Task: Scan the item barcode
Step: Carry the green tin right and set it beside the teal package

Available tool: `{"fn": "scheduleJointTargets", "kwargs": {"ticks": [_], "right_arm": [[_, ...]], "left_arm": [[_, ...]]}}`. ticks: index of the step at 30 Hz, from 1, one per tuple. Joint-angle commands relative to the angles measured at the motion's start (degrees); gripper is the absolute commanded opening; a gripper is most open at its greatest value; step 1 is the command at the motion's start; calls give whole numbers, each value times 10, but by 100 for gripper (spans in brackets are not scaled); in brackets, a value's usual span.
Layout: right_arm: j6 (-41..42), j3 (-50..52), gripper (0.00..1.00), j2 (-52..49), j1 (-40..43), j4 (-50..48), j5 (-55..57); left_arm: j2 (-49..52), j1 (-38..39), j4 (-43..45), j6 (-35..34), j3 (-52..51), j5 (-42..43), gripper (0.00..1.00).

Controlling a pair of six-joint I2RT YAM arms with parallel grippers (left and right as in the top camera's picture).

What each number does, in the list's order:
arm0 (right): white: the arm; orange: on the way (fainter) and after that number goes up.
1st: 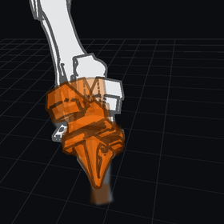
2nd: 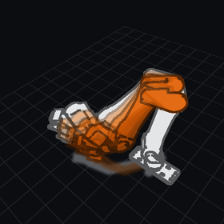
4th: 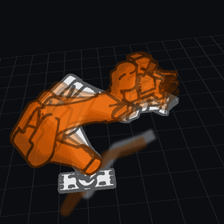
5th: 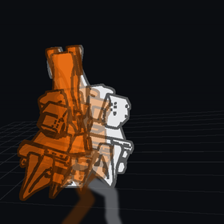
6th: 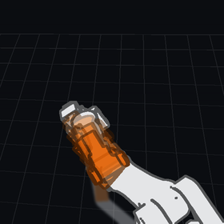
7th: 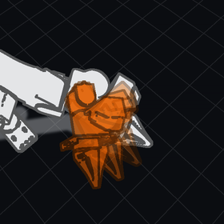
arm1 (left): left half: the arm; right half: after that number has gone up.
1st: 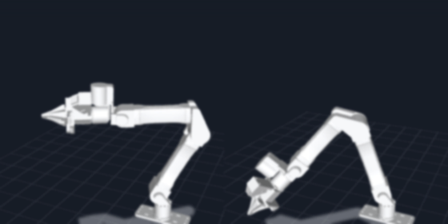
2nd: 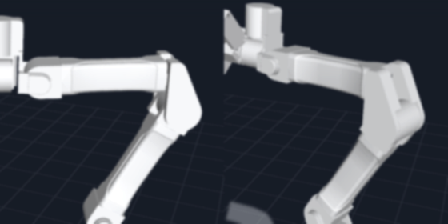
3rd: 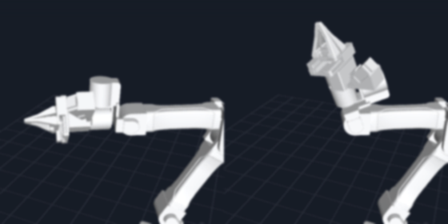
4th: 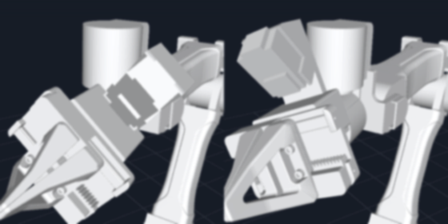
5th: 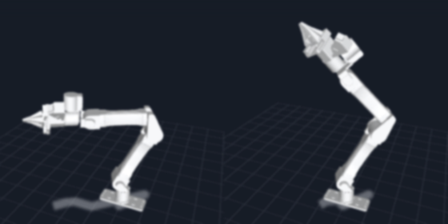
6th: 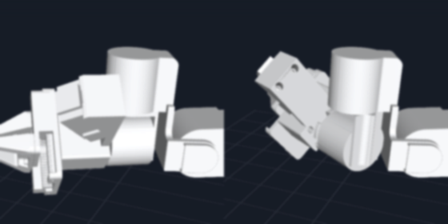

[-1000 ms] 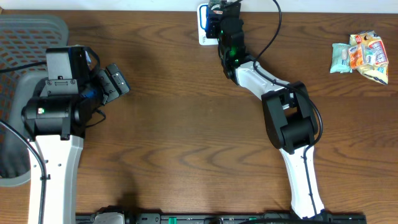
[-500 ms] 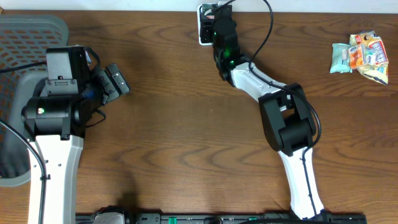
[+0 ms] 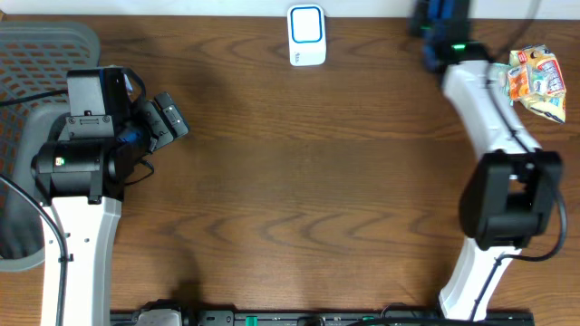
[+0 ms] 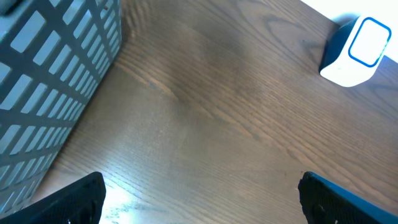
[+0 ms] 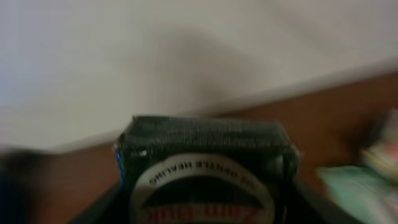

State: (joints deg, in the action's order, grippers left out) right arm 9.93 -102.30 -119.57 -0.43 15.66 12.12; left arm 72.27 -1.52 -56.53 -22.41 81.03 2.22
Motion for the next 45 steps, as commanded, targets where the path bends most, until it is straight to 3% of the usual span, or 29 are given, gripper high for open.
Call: {"fn": "scheduleJointTargets", "kwargs": {"ticks": [1, 7, 14, 22, 26, 36, 39, 43, 45], "right_arm": [[-37, 0, 51, -5, 46, 54, 4], [-36, 0, 61, -19, 125, 117, -21], [-36, 0, 68, -23, 134, 121, -72], [-32, 0, 85, -24, 131, 126, -68], [-27, 0, 99, -10, 129, 143, -88], [49, 0, 99, 111, 128, 243, -128], [49, 0, 90, 162, 127, 298, -175], [48, 0, 88, 216, 125, 373, -246], [48, 0, 81, 253, 118, 434, -267]], "left_arm": [[0, -3, 0, 8, 5, -5, 98], [0, -3, 0, 8, 5, -5, 98], [0, -3, 0, 8, 5, -5, 98], [0, -3, 0, 8, 5, -5, 98], [0, -3, 0, 8, 5, -5, 98], [0, -3, 0, 8, 5, -5, 98], [0, -3, 0, 8, 5, -5, 98], [0, -3, 0, 8, 5, -5, 98], [0, -3, 0, 8, 5, -5, 98]]}}
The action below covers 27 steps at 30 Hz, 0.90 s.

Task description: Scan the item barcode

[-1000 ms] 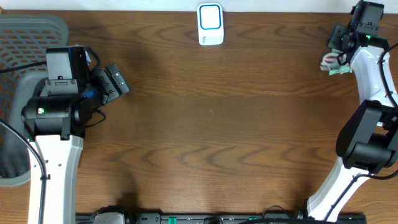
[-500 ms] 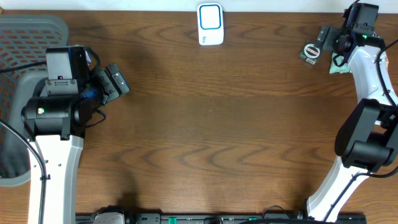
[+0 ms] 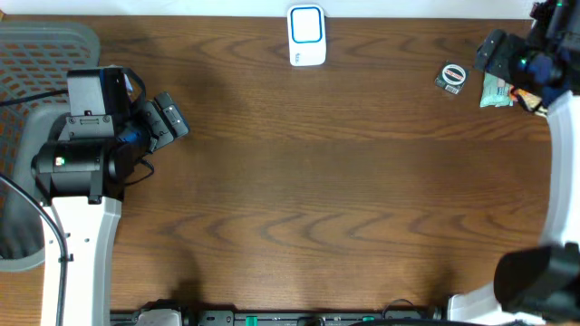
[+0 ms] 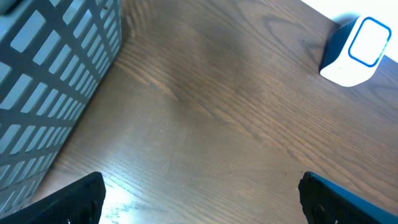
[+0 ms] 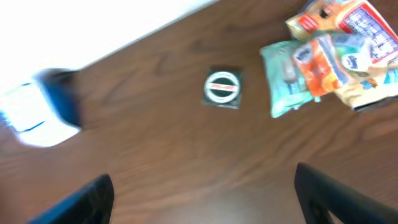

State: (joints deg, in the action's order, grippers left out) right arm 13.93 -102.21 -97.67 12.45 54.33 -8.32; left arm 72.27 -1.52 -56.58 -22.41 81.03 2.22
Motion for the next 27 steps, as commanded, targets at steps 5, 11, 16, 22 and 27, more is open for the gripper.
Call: {"fn": "scheduleJointTargets", "kwargs": {"ticks": [5, 11, 16, 22, 27], "right_arm": [[8, 7, 78, 86, -48, 125, -64], [8, 94, 73, 169, -138, 126, -6], [50, 219, 74, 285, -212, 83, 30], [49, 367, 99, 433, -262, 13, 39], [49, 428, 99, 492, -262, 18, 35]], "left_arm": [[0, -3, 0, 8, 5, -5, 98], [0, -3, 0, 8, 5, -5, 98], [0, -3, 0, 8, 5, -5, 98], [0, -3, 0, 8, 5, -5, 98], [0, -3, 0, 8, 5, -5, 98]]}}
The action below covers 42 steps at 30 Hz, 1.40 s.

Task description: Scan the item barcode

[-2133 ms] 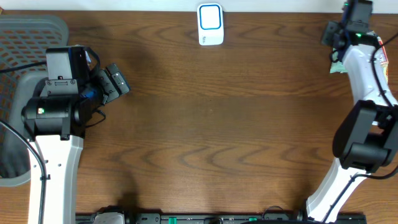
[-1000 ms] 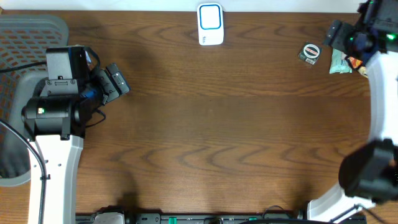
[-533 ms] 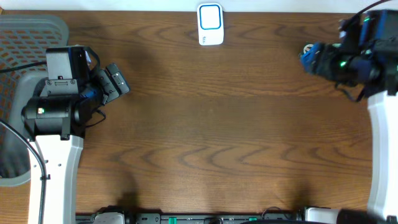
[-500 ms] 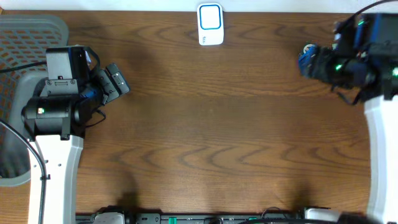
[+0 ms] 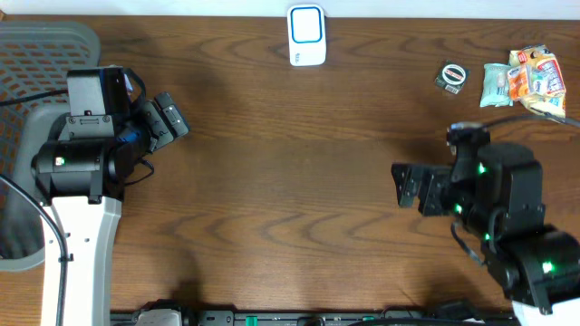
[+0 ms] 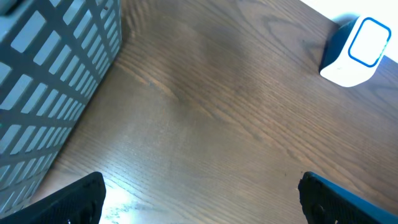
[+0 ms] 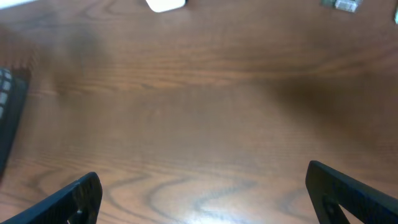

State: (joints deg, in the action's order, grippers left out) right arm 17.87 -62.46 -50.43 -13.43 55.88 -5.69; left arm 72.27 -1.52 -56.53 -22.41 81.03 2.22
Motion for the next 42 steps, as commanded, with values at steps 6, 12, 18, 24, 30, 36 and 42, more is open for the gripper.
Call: {"fn": "scheduleJointTargets", "kwargs": {"ticks": [6, 12, 18, 24, 30, 36, 42], "right_arm": [[10, 42, 99, 28, -3, 70, 9], [10, 42, 99, 28, -3, 108, 9], [10, 42, 99, 28, -3, 111, 18], [0, 42, 99, 28, -3, 101, 26], [-39, 71, 99, 38, 5, 43, 25], [-83, 175, 99, 107, 31, -52, 21], [-144, 307, 99, 228, 84, -182, -35]], "left_arm": [[0, -3, 0, 8, 5, -5, 98], [0, -3, 0, 8, 5, -5, 98], [0, -3, 0, 8, 5, -5, 98], [0, -3, 0, 8, 5, -5, 98], [0, -3, 0, 8, 5, -5, 98], [0, -3, 0, 8, 5, -5, 98], [0, -3, 0, 8, 5, -5, 98]]}}
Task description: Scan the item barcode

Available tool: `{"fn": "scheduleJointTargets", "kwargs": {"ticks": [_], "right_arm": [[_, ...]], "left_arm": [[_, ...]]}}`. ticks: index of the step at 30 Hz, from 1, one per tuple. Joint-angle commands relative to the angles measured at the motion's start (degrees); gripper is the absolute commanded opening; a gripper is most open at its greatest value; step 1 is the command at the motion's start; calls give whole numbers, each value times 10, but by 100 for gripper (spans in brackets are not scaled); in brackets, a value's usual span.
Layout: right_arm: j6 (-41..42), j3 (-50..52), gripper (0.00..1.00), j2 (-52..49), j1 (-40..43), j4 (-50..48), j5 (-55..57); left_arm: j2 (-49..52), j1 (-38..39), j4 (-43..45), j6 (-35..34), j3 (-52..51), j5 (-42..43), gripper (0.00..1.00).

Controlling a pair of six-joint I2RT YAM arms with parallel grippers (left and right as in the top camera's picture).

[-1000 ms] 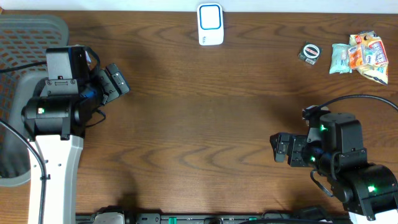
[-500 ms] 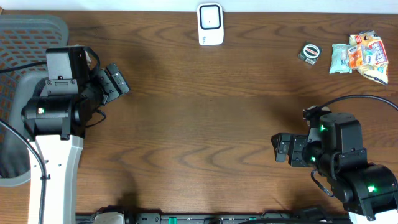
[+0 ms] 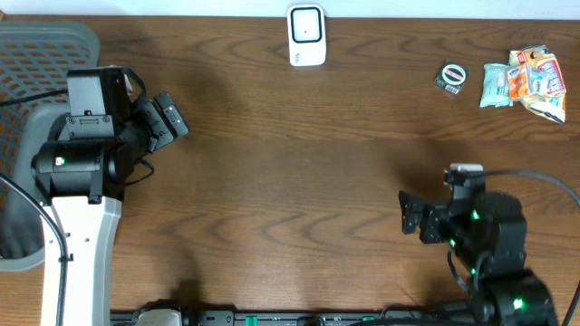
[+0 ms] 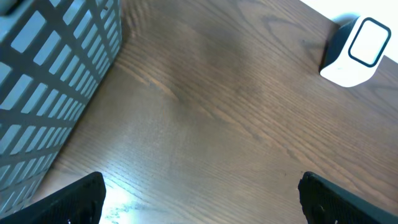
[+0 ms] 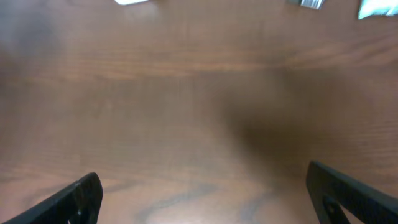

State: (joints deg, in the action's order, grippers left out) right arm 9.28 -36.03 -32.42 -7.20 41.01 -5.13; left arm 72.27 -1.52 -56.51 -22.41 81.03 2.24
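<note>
The white barcode scanner (image 3: 306, 34) stands at the table's back edge, its window dark; the left wrist view shows it far right (image 4: 357, 53). A small black tin with a round label (image 3: 451, 76) lies at the back right, next to a heap of snack packets (image 3: 526, 81). My left gripper (image 3: 165, 119) hangs open over the left side with nothing in it (image 4: 199, 205). Open and empty too, my right gripper (image 3: 412, 217) is over bare wood at the front right (image 5: 205, 205), far from the tin.
A grey slatted basket (image 3: 45, 45) takes up the back left corner, close beside my left arm (image 4: 50, 81). The tin (image 5: 305, 3) and a packet (image 5: 376, 7) just show at the top edge of the right wrist view.
My right arm has drawn back further toward the table's front edge, still open. The scanner's window was lit blue and is now dark. The left arm has not moved.
My right gripper held the black tin at the back right, near the scanner. Then the tin lay on the table beside the snack packets and the gripper was open. Afterwards the right arm was over mid-table, and now it is nearer the front. The left arm stayed still.
</note>
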Motion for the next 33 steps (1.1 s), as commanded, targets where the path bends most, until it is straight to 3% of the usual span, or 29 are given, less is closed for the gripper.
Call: {"fn": "scheduleJointTargets", "kwargs": {"ticks": [1, 10, 23, 33], "right_arm": [[-77, 64, 99, 71, 31, -57, -59], [-102, 196, 99, 209, 67, -234, -81], [-102, 345, 99, 276, 69, -479, -75], [-100, 357, 99, 317, 87, -457, -65]], "left_arm": [[0, -3, 0, 8, 5, -6, 98], [0, -3, 0, 8, 5, -6, 98], [0, -3, -1, 8, 5, -5, 98], [0, -3, 0, 8, 5, -6, 98]]}}
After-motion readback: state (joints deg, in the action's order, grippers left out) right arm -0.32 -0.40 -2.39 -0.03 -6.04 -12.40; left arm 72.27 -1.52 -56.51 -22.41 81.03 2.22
